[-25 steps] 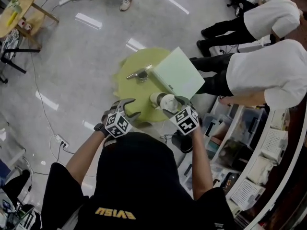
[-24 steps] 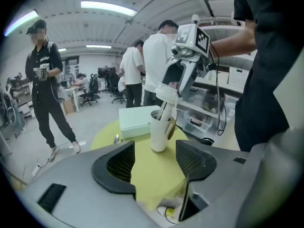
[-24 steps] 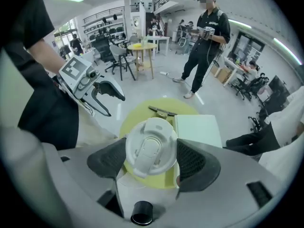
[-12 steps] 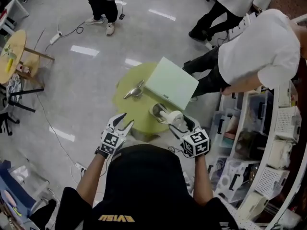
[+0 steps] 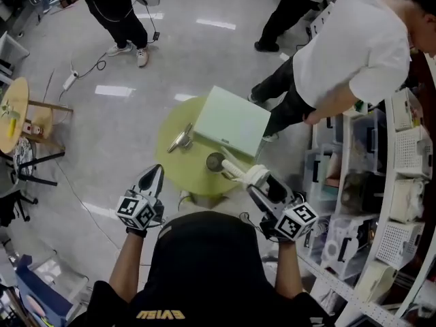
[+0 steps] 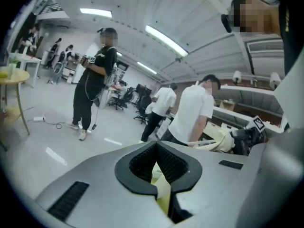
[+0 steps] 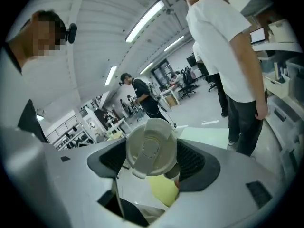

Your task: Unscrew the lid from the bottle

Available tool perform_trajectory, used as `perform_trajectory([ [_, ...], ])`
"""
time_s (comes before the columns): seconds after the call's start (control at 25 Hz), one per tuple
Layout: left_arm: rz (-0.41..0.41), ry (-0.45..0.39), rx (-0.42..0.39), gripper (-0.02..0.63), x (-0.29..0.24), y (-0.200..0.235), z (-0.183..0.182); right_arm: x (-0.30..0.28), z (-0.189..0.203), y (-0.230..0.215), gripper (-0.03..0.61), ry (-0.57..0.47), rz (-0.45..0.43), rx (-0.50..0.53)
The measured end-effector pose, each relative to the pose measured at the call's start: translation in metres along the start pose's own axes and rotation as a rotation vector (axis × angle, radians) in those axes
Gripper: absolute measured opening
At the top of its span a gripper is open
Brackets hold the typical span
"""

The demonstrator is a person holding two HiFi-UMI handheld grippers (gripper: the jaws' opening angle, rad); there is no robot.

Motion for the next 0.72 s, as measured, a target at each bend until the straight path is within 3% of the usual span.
perform_trajectory([
  [0.2, -0.005, -0.006, 0.015, 0.018, -0.010, -0.007, -0.015, 0.031, -0.007, -0.016, 0.331, -0.104, -0.022, -0.101],
  [0.72, 0.079, -0.007, -0.102, 0.018, -0.042, -0.036, -0.057, 0.043, -0.035, -0.014, 0.328, -0.164, -0.031, -0.097],
])
Point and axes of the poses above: the fingertips, and each gripper's own axes: x backward along the fingers, y to its left, z out of its underside, the point moved 3 cm from there along x, backward along the fingers, and after that the axes turned 5 degrees about y, right-handed, at the moved point
